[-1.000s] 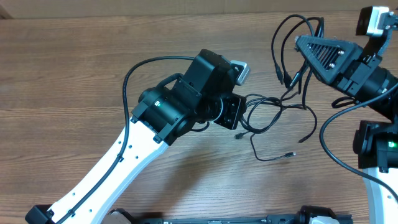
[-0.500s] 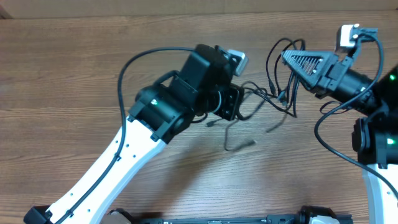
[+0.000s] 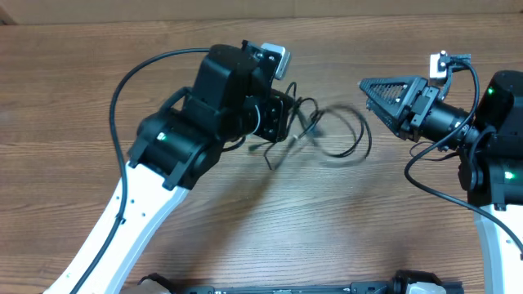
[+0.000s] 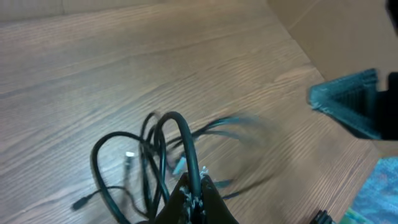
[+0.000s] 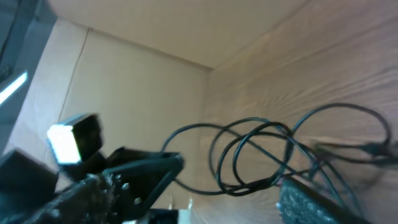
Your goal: Untangle cables
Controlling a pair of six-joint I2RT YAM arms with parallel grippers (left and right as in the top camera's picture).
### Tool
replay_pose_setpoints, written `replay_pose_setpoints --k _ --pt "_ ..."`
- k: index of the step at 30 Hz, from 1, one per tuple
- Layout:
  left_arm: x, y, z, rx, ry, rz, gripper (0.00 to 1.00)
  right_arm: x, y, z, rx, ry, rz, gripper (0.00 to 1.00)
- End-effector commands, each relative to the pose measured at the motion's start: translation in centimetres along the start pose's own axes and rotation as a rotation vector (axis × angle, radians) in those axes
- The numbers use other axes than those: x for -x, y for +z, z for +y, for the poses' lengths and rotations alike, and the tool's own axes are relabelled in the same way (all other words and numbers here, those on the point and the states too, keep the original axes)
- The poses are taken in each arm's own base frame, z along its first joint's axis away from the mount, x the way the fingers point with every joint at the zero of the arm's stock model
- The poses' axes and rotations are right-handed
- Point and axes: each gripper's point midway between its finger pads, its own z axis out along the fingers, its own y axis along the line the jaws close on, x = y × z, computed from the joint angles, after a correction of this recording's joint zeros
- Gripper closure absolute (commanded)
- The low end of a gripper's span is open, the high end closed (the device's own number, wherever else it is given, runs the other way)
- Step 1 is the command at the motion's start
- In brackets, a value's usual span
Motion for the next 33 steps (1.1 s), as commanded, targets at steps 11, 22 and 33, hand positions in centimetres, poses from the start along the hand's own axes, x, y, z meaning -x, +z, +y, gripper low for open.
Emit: replay_pose_setpoints --k 11,22,33 --pt "2.2 -2.9 -1.5 -0.045 0.076 -0.110 0.96 -0.3 -0.3 -2.1 -0.108 -0.064 -0.017 0.00" --pt "3.9 -3.7 -5.3 -0.244 0.130 -0.175 0.96 -1.8 -0.4 -2.8 -0.111 -0.504 0.070 0.00" --pt "6.7 -4.7 -6.6 -0.306 0.048 -0.284 0.96 -5.6 -0.9 0.6 0.180 -0.732 0.190 0.00"
